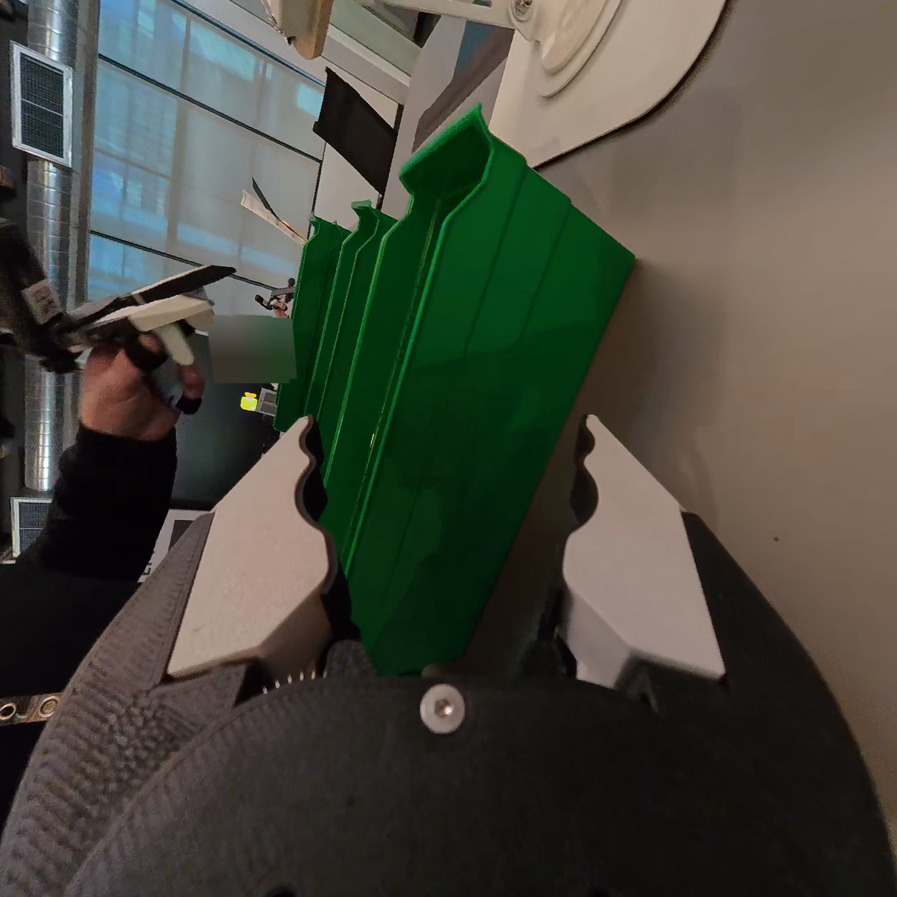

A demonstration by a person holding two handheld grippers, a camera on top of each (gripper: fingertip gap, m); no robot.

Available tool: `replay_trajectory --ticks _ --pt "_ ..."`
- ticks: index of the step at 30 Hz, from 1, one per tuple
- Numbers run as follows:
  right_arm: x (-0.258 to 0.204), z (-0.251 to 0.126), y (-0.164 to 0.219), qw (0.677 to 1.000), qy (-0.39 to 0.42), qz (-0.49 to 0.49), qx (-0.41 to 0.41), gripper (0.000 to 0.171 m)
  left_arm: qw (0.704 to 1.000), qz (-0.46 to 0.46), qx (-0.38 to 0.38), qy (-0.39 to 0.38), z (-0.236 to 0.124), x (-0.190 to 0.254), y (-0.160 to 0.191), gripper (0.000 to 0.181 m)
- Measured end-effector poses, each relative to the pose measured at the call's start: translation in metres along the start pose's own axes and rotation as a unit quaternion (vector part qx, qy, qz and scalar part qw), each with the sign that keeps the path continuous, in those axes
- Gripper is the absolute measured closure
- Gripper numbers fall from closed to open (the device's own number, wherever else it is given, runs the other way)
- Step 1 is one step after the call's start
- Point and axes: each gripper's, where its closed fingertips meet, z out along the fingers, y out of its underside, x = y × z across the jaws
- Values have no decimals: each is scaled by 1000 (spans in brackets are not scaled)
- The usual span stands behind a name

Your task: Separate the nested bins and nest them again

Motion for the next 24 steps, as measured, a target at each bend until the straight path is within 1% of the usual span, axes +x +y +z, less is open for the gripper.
replay_trajectory --ticks 2,4,6,8,10,12,14,18,24 --pt "-3 4 1 1000 -3 -4 -5 68 998 -23 -29 -57 -2 -57 18 58" --pt "-6 8 2 1000 -4 -7 -11 69 992 -48 -85 -82 2 -91 48 45" --pt "-8 11 2 1000 -5 -11 -14 68 987 -55 -119 -94 9 -109 71 49" --pt "-12 15 0 1000 -7 -14 -14 69 979 -71 -170 -83 17 -112 99 50" --pt "-16 18 -1 1000 -8 -20 -15 69 978 -85 -177 -77 23 -111 110 56" --pt "-19 20 -2 1000 -8 -23 -16 70 981 -88 -158 -72 23 -110 108 70" --pt "-21 21 -3 1000 -9 -26 -16 70 982 -84 -155 -72 22 -110 107 76" --pt "-27 21 -6 999 -9 -33 -15 70 984 -74 -151 -67 19 -108 106 84" --pt "-34 21 -11 999 -10 -40 -14 71 988 -79 -115 -71 7 -112 91 88"
